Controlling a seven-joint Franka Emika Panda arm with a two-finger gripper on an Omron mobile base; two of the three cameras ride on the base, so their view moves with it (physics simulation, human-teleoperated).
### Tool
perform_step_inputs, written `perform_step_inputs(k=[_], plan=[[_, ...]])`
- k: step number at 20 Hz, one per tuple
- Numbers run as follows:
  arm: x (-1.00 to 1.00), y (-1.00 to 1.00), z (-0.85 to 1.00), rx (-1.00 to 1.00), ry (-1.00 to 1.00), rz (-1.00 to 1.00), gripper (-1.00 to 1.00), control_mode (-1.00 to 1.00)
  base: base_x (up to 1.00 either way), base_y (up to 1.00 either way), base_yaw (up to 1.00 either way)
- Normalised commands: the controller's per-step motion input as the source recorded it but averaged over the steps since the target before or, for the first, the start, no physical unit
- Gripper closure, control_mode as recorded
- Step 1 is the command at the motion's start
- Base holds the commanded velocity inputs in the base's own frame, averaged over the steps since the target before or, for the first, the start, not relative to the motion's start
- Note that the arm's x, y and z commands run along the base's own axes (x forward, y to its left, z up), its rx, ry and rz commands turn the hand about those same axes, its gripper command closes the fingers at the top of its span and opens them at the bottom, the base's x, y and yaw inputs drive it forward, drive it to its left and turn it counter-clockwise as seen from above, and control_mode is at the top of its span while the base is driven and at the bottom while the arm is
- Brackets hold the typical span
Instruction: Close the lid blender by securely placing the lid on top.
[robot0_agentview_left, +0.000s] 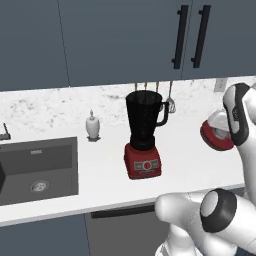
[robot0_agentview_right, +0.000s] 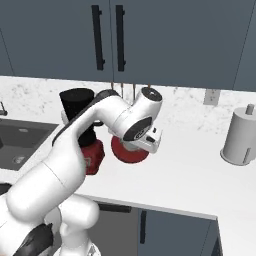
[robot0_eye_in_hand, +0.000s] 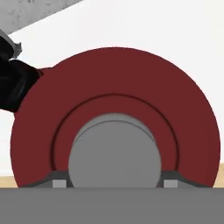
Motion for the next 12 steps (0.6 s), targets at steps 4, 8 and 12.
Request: perform_step_inputs(k=[4,8,12], plan=[[-0.30,0.56,1.00,0.00,-0.23,0.00,1.00,-1.00,0.00,0.00,0.00],[-0.27,0.55,1.00,-0.01,-0.20,0.00,1.00,-1.00,0.00,0.00,0.00],[-0.29,0.53,1.00,-0.04,-0.20,0.00,1.00,-1.00,0.00,0.00,0.00]])
